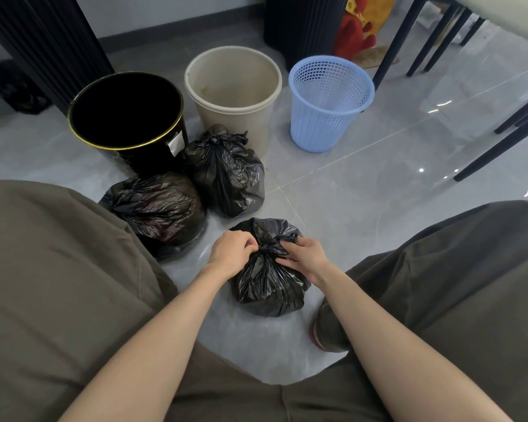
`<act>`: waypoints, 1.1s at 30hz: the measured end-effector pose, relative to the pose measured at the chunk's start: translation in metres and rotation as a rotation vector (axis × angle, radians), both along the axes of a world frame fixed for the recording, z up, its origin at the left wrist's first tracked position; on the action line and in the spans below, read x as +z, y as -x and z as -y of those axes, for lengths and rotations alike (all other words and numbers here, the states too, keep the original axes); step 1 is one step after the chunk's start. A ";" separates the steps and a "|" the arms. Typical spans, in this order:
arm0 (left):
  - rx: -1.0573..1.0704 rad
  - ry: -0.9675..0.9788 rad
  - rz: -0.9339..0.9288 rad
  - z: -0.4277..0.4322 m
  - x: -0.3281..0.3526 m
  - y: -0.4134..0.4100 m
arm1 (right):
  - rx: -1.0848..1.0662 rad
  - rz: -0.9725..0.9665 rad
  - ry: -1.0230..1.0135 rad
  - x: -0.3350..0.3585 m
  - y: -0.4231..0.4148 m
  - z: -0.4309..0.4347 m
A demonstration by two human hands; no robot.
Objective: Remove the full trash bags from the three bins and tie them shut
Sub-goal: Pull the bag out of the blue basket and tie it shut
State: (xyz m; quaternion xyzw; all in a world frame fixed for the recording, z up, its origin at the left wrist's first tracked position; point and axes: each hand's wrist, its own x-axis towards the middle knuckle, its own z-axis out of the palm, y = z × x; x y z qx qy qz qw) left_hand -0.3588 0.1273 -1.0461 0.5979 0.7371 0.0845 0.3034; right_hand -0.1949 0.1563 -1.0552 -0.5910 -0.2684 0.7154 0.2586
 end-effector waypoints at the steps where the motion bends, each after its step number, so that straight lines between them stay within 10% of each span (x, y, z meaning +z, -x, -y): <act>1: 0.006 -0.012 -0.021 0.000 0.001 -0.001 | -0.017 0.002 0.000 0.000 0.001 0.000; 9: 0.033 -0.033 -0.107 0.003 -0.002 0.006 | -0.133 -0.017 0.069 -0.007 -0.001 0.004; 17: 0.290 0.092 0.230 0.001 -0.016 0.014 | 0.079 0.170 -0.039 0.000 -0.011 -0.008; 25: 0.829 0.692 0.839 0.013 0.004 0.009 | 0.272 0.636 -0.302 -0.013 -0.008 0.009; 33: 0.777 0.706 0.886 0.016 -0.010 -0.006 | 0.485 0.755 -0.246 -0.021 -0.007 0.014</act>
